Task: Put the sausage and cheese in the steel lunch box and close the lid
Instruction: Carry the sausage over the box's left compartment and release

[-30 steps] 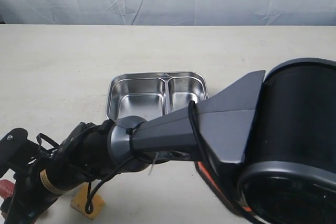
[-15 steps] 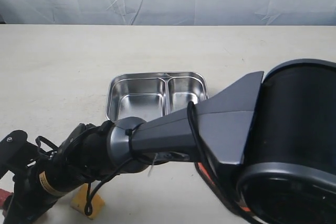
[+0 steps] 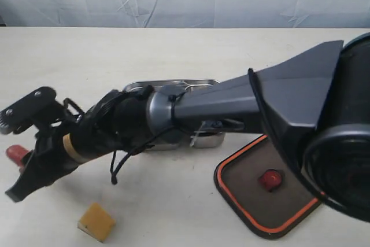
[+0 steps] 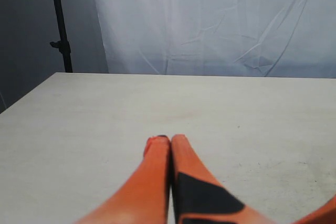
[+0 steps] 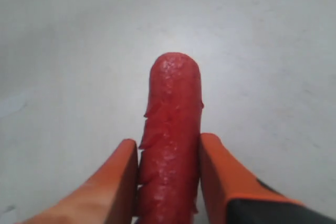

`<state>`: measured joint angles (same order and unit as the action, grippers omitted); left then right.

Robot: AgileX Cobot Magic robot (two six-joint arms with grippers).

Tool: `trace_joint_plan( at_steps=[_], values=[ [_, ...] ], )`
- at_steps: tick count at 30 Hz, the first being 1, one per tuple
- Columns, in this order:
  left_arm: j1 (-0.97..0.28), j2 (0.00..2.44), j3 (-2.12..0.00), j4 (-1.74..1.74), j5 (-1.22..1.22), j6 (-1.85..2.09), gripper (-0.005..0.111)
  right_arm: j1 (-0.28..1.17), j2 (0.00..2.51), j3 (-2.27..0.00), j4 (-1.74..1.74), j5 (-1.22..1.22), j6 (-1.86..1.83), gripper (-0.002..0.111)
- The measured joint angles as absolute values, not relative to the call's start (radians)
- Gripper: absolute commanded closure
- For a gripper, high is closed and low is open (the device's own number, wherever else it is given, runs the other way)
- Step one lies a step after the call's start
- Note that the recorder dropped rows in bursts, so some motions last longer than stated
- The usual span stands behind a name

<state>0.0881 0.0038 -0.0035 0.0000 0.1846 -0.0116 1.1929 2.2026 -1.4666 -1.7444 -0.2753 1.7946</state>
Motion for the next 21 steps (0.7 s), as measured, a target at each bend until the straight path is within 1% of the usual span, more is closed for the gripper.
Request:
trace_joint_plan(
  at_steps=[5,14,21],
  values=[
    [0.088,0.004,-0.004,0.000,0.185,-0.012,0.107,1.086,2.168,-1.467,-1.744,-0.285,1.823,0.109],
    [0.088,0.004,-0.004,0.000,0.185,-0.012,0.107,0.927,2.055,-1.449,-1.744,-0.390,1.867,0.109],
    [0.088,0.004,-0.004,0.000,0.185,-0.012,0.107,0.838,1.986,-1.263,-1.744,-0.388,1.878,0.109]
  ],
)
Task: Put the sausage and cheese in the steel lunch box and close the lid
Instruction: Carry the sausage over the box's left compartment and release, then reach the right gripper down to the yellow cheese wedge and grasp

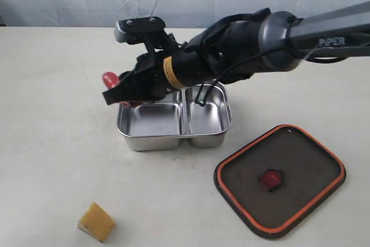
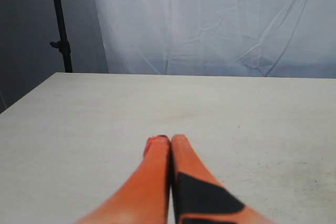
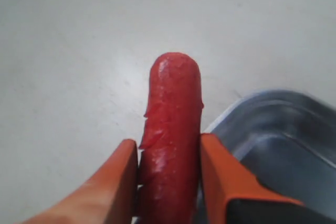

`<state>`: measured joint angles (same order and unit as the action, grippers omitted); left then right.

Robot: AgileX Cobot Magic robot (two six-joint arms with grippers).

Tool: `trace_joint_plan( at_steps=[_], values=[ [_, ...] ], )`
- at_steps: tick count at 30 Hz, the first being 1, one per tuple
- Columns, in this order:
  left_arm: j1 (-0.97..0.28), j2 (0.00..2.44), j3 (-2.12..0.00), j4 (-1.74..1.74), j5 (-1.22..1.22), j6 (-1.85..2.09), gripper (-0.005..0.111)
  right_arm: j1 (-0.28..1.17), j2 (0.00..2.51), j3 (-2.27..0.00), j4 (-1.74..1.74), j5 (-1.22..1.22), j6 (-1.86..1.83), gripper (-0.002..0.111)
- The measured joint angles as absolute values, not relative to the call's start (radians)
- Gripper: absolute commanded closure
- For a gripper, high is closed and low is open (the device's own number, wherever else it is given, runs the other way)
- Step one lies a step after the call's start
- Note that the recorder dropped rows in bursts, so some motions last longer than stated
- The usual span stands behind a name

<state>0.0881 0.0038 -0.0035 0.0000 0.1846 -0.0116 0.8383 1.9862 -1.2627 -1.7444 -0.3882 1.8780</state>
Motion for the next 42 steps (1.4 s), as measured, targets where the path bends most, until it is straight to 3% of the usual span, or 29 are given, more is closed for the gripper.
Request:
trace_joint_plan(
  at_steps=[8,13,16,27,35,42],
  values=[
    [0.088,0.004,-0.004,0.000,0.185,-0.012,0.107,0.808,1.923,-1.094,-1.744,-0.260,1.872,0.105],
    [0.088,0.004,-0.004,0.000,0.185,-0.012,0.107,0.808,1.923,-1.084,-1.744,-0.249,1.866,0.069],
    [0.088,0.004,-0.004,0.000,0.185,-0.012,0.107,0.808,1.923,-1.084,-1.744,-0.249,1.866,0.055],
    [0.088,0.004,-0.004,0.000,0.185,-0.012,0.107,0.808,1.853,-1.084,-1.744,-0.239,1.866,0.054],
    [0.088,0.004,-0.004,0.000,0.185,-0.012,0.107,0.870,1.789,-1.081,-1.743,-0.624,1.819,0.054],
    [0.088,0.004,-0.004,0.000,0.185,-0.012,0.107,0.985,1.789,-1.021,-1.747,-0.726,1.790,0.054]
  ],
)
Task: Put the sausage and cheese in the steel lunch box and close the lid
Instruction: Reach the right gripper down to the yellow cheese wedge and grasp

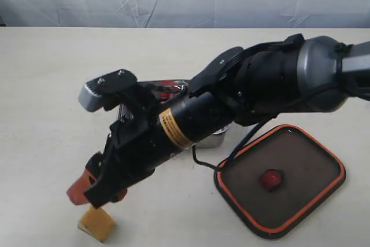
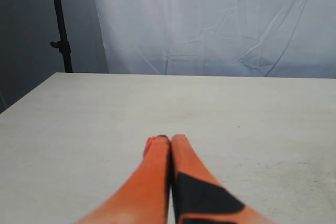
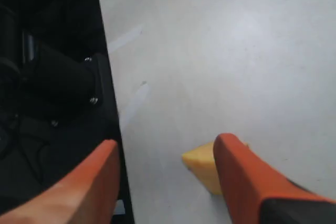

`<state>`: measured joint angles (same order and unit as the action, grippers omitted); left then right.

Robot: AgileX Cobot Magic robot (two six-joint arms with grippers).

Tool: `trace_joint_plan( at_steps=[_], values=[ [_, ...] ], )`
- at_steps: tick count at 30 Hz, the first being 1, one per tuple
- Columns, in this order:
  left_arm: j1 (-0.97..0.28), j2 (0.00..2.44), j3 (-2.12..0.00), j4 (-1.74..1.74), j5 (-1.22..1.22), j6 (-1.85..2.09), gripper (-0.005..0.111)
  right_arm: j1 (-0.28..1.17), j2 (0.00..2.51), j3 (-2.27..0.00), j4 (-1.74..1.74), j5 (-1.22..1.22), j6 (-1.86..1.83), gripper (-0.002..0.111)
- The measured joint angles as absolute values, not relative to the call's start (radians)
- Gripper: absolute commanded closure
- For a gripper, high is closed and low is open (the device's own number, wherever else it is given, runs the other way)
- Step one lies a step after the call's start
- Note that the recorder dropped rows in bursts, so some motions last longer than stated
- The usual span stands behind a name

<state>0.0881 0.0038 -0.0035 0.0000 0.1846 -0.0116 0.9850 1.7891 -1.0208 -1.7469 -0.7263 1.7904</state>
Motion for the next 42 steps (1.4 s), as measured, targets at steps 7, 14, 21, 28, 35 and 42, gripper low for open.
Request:
trace_joint_plan(
  at_steps=[7,14,21,28,35,42],
  values=[
    [0.088,0.004,-0.004,0.000,0.185,-0.012,0.107,1.016,1.766,-1.000,-1.747,-0.599,1.667,0.054],
    [0.088,0.004,-0.004,0.000,0.185,-0.012,0.107,1.036,1.746,-1.061,-1.704,0.269,1.396,0.064],
    [0.088,0.004,-0.004,0.000,0.185,-0.012,0.107,1.072,1.691,-1.072,-1.025,0.410,0.907,0.073],
    [0.088,0.004,-0.004,0.000,0.185,-0.012,0.107,1.202,1.687,-1.064,-0.491,0.651,0.483,0.069],
    [0.088,0.004,-0.004,0.000,0.185,-0.012,0.107,1.394,1.687,-1.026,-0.343,0.529,0.396,0.054],
    [0.088,0.004,-0.004,0.000,0.185,-0.012,0.107,1.420,1.757,-1.026,-0.284,0.366,0.395,0.046]
  ],
)
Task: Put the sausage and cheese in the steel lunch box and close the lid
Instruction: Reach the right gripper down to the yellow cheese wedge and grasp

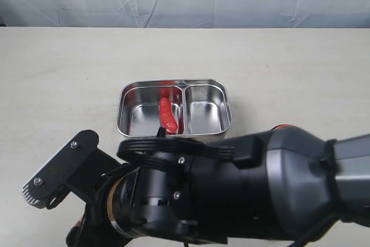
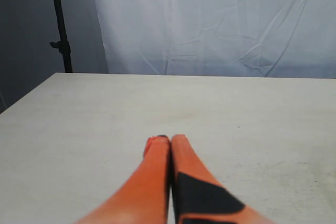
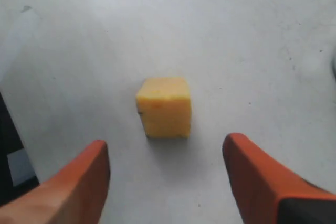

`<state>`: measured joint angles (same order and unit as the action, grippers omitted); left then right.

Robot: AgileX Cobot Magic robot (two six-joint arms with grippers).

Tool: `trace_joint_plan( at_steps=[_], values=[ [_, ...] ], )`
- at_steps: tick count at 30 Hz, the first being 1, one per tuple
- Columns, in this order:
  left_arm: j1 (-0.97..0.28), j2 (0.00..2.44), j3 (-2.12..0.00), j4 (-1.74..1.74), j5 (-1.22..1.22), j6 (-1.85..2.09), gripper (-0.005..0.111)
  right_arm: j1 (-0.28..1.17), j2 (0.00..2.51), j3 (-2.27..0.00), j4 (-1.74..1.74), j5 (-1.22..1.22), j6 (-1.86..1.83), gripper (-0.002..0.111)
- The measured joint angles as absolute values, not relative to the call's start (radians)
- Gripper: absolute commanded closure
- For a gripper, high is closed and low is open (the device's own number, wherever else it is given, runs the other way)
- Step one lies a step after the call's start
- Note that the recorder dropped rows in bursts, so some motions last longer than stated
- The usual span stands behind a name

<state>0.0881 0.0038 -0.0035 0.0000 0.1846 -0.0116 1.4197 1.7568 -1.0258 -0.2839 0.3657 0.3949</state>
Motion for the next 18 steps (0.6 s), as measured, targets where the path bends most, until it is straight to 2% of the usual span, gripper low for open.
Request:
trace_joint_plan(
  at_steps=[5,18],
  values=[
    [0.088,0.004,-0.004,0.000,0.185,-0.012,0.107,1.420,1.781,-1.026,-0.271,0.255,0.395,0.046],
    [0.088,0.004,-0.004,0.000,0.185,-0.012,0.107,1.415,1.884,-1.026,-0.298,0.172,0.395,0.046]
  ],
)
